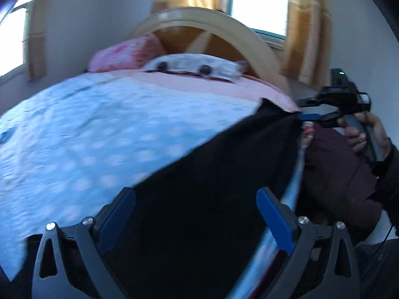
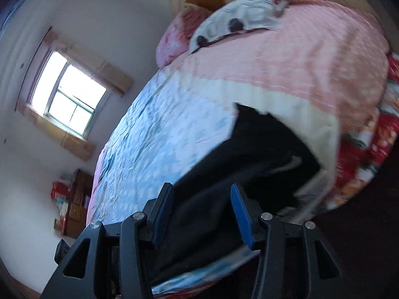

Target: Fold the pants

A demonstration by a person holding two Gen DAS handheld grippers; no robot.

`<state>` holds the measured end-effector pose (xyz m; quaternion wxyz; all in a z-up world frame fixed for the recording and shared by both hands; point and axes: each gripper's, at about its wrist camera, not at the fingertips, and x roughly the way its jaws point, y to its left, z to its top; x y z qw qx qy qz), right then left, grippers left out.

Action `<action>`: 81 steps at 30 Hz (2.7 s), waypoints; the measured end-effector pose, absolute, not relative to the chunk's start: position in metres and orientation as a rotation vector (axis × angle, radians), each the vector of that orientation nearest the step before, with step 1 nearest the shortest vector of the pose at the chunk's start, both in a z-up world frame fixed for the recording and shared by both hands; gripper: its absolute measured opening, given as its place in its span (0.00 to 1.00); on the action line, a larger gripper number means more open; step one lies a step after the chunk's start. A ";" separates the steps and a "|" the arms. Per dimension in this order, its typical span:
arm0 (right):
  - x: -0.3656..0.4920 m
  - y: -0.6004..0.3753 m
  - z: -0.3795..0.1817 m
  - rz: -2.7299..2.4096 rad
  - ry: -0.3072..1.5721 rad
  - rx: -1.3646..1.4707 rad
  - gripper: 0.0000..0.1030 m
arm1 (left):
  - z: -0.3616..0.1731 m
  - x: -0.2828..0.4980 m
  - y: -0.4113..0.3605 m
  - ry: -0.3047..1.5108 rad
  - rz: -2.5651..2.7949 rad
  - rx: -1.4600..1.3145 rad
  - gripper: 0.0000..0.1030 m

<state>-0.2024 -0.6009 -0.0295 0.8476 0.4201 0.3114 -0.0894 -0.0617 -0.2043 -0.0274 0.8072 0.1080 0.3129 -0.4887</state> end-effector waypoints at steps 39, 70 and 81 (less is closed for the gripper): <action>-0.229 -0.619 -0.040 -0.170 0.493 0.814 0.06 | -0.076 -0.110 -0.246 0.778 -1.205 0.273 0.08; -0.192 -0.550 -0.075 -0.045 0.704 0.747 0.54 | -0.103 -0.085 -0.202 0.801 -0.996 0.250 0.60; -0.159 -0.529 -0.065 0.031 0.694 0.721 0.55 | -0.097 -0.049 -0.196 0.824 -0.887 0.219 0.73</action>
